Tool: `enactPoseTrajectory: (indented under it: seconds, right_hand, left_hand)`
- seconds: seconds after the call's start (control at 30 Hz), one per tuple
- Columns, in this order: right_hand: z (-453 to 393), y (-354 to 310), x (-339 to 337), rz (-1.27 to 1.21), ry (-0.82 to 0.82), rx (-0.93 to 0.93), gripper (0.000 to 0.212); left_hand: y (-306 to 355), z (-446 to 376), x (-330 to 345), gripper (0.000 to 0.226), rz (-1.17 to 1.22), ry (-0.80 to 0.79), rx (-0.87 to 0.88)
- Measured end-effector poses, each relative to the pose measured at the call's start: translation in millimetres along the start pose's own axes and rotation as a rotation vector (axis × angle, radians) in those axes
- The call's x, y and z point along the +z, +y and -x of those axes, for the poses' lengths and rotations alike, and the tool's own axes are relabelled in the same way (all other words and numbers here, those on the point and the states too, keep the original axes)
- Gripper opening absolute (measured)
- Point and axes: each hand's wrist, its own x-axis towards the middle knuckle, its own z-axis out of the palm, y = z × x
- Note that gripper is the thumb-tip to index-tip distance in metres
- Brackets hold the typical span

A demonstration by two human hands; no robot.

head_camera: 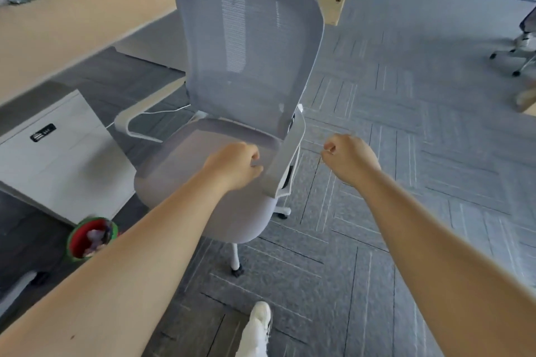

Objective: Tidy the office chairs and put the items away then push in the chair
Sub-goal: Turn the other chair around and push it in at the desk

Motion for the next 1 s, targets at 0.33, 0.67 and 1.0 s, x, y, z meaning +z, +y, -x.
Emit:
enactPoseTrajectory:
  seconds: [0.33,0.67,1.0]
  right_hand:
    - [-180.0,29.2,-57.6,-0.039,0.044,-0.024,0.028]
    - [-342.2,75.5,-101.2,-0.03,0.006,-0.121,0.027]
    - [-489.1,112.4,-124.8,0.0,-0.185,-0.46,0.029]
  left_hand:
    - [45.2,-179.9,-54.8,0.039,0.084,0.126,-0.113]
    - [136.1,-327.3,-93.8,0.061,0.26,0.343,-0.187]
    - [186.6,-439.1,-100.8,0.045,0.538,0.694,-0.708]
